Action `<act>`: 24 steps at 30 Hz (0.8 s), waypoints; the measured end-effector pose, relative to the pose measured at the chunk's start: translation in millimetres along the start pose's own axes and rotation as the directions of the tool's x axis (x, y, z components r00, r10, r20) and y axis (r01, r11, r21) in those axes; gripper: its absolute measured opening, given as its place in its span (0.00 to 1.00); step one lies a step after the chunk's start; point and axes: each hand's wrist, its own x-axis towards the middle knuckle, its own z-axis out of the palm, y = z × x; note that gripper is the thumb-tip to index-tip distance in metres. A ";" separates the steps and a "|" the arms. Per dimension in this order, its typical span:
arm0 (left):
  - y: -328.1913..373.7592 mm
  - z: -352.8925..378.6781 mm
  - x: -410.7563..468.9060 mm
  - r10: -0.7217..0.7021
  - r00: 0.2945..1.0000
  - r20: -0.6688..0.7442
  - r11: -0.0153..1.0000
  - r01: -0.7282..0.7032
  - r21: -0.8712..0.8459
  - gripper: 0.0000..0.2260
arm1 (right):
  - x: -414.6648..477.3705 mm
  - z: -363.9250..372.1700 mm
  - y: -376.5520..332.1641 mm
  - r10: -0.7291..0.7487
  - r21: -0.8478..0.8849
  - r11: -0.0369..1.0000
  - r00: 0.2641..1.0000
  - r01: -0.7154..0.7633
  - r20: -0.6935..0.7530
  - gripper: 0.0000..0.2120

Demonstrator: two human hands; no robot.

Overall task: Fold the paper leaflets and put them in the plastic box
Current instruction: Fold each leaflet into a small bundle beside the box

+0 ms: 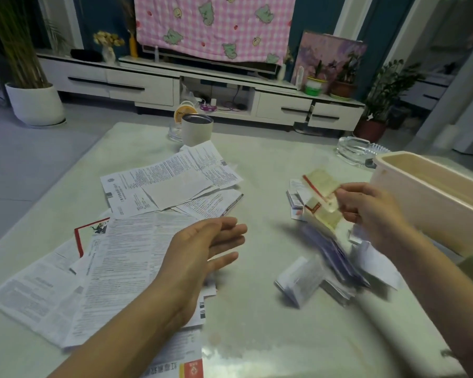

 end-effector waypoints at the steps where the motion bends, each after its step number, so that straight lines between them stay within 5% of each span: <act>1: -0.8 -0.1 -0.4 -0.017 1.000 -0.008 1.000 0.017 0.002 0.12 | 9.2 -7.5 4.2 0.043 0.010 0.999 0.999 -0.042 -0.030 0.06; 5: -2.2 0.1 -1.4 -0.067 0.998 -0.005 0.996 0.067 0.052 0.11 | 31.5 -27.0 12.1 0.093 0.094 0.992 0.992 -0.084 -0.091 0.08; 12: 8.6 38.7 43.5 -0.044 0.997 0.057 0.925 0.019 0.380 0.06 | 35.8 -25.9 15.9 0.119 0.146 0.984 0.989 -0.106 -0.084 0.04; 17: -6.0 112.7 104.3 -0.087 0.983 0.165 0.809 -0.027 0.587 0.07 | 34.3 -28.2 20.5 0.105 0.167 0.982 0.990 -0.089 -0.094 0.10; 24: -43.2 157.8 154.7 0.018 0.997 0.075 0.610 -0.070 0.789 0.08 | 37.9 -29.8 27.3 0.104 0.168 0.982 0.990 -0.086 -0.099 0.11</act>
